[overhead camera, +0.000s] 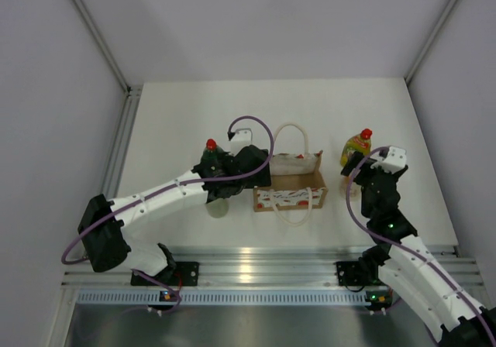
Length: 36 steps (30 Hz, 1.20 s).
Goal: Take the personal care products out of the canvas bag
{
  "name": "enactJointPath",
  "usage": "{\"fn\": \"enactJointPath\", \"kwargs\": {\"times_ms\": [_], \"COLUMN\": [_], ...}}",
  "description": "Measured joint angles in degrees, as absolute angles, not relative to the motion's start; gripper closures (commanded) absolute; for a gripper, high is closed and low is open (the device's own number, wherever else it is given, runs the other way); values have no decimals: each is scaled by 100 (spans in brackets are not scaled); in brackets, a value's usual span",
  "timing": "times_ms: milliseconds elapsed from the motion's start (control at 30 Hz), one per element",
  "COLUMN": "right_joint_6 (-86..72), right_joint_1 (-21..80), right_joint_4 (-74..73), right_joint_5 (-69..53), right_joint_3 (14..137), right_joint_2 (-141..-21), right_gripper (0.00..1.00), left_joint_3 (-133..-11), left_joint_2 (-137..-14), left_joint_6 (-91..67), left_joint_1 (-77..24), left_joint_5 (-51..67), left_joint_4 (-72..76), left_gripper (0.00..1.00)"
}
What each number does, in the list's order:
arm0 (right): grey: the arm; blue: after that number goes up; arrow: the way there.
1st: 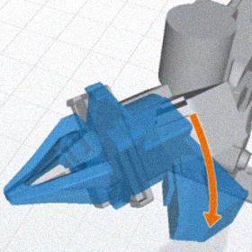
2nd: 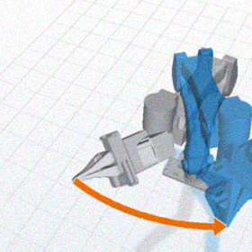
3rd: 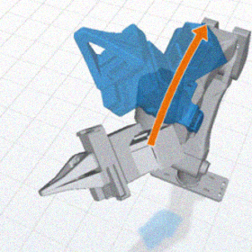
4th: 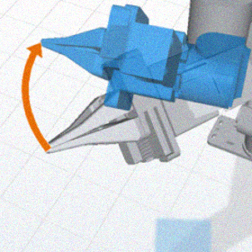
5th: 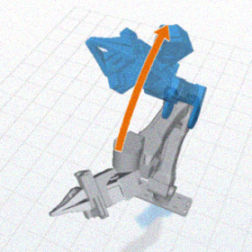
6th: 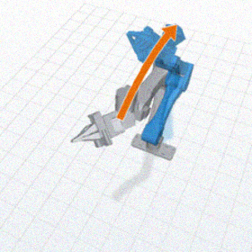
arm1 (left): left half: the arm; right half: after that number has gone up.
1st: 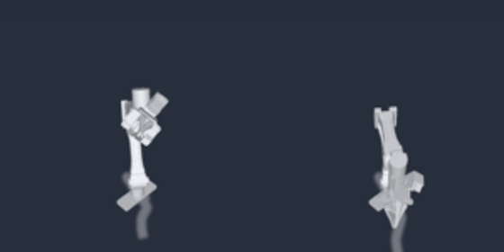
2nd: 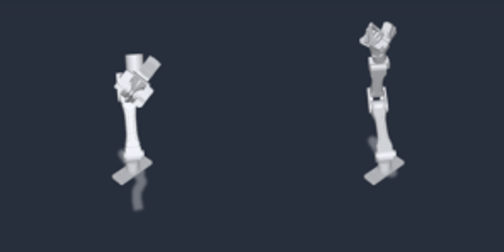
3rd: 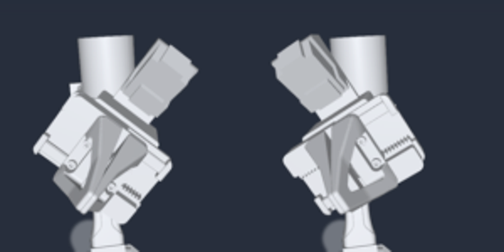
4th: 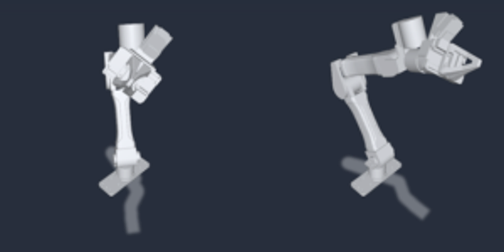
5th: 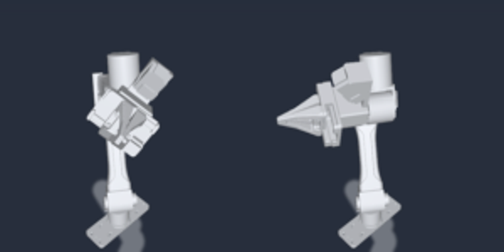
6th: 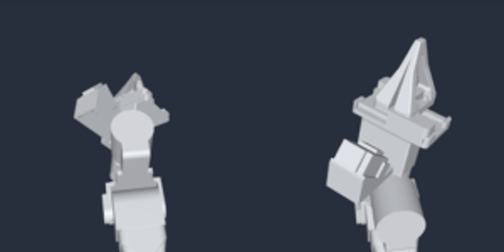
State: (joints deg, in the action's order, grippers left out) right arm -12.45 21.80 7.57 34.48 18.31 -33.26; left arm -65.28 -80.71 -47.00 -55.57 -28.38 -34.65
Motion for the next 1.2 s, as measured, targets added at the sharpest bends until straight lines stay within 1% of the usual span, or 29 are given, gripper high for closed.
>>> {"fn": "enactJointPath", "kwargs": {"times_ms": [133,267,500,567,667,833,1100,1200], "right_joint_6": [-1229,-1227,-1173,-1162,-1122,-1020,-862,-805], "right_joint_1": [2178,2171,2167,2167,2165,2163,2163,2163], "right_joint_4": [722,386,-873,-1337,-2034,-2985,-4246,-4558], "right_joint_5": [3404,3277,3024,3030,3055,3015,2995,2993], "right_joint_3": [1898,2327,4032,4624,5321,5800,6171,6171], "right_joint_2": [-3225,-3201,-3144,-3203,-3245,-3238,-3050,-2873], "right_gripper": [0,1,0,1,1,1,0,1], "left_joint_3": [-6523,-6523,-6744,-6906,-7067,-7137,-7260,-7137], "left_joint_2": [-8060,-7922,-7328,-7269,-7216,-6873,-5470,-5009], "left_joint_6": [-4635,-4477,-3966,-3854,-3776,-3793,-3400,-3363], "left_joint_1": [-5557,-5557,-5483,-5266,-4657,-3883,-3070,-3046], "left_joint_5": [-2840,-2853,-3229,-3282,-3319,-3516,-4550,-4882], "left_joint_4": [-3465,-3472,-3516,-3527,-3658,-4294,-5229,-5341], "left_gripper": [2,2,2,2,2,2,2,2]}}
